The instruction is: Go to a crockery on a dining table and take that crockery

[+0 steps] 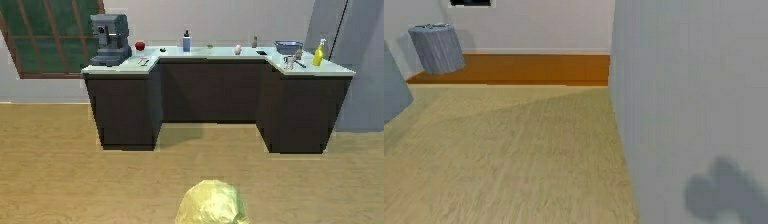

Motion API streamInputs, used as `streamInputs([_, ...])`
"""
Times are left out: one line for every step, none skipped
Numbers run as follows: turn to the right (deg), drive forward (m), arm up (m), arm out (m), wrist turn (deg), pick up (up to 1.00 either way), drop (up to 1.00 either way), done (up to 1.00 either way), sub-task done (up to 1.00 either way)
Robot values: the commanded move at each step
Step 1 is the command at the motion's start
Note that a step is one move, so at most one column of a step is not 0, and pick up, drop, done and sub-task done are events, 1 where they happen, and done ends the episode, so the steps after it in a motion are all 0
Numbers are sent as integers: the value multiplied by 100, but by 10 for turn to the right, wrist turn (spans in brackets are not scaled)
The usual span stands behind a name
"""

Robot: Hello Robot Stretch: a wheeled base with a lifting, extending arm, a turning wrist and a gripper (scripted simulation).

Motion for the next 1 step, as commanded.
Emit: streamInputs([-450,0,0,0,0,0,0,0,0])
